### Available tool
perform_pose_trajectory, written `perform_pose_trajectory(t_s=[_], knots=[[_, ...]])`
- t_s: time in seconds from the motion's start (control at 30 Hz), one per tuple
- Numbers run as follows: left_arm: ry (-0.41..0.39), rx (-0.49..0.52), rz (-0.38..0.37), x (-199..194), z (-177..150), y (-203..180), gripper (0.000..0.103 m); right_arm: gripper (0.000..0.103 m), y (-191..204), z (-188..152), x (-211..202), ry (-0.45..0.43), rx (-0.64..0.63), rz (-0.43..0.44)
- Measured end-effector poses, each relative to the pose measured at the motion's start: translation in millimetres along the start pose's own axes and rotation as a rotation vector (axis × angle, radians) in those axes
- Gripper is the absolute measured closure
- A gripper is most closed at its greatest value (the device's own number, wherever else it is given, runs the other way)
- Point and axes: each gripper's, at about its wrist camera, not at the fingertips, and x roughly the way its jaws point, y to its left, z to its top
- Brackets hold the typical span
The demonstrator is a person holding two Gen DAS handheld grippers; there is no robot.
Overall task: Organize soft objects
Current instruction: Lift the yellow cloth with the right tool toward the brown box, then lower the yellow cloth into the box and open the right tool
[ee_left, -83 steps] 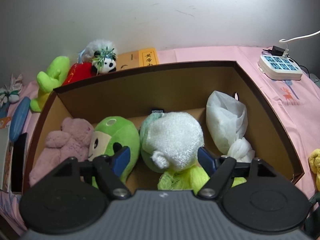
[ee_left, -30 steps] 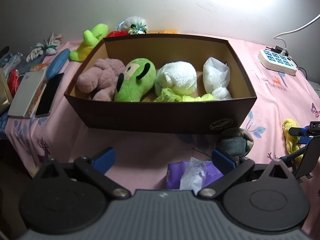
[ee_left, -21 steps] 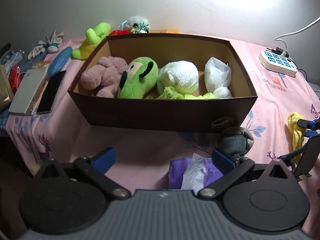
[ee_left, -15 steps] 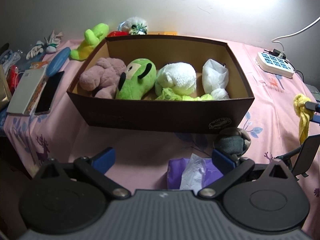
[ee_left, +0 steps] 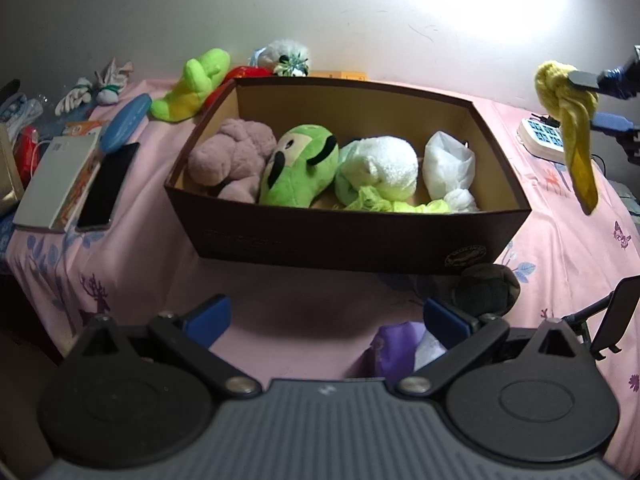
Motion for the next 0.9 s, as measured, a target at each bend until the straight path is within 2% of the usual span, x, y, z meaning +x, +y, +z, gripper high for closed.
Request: perform_pose_trajectory(t_s=[0.13,0.37,0.47,0.6,0.77,0.9], knots=[[0.011,-0.027,0.006,1.3,-4.6,26.3,0.0,0.085,21.9,-1.0,45.8,0.031,-0.079,-0.068],[0.022,-0.07,0.02,3.5,-10.3,73.5,0.0,0.084,28.7,-8.1,121.5,0.09,-0.165,-0.245],[0.033,-0.073,0.018,7.3,-10.4,85.8,0.0,0.081,31.5,-15.8,146.0,0.122,-0.197,-0.315],[0.053,-0.066,0.002,15.4,-8.8,94.2,0.0,0.081,39.8,-26.4,160.7,0.106,-0.302,-0.43],[0.061,-0.05,-0.023,23.2,-3.3,93.3,0.0,0.081,45.9,-25.3,158.8,0.092,-0.346,-0.451],[0.061,-0.028,-0.037,26.2,2.9,84.6,0.001,0.081,55.7,-23.2,139.5,0.052,-0.329,-0.4]])
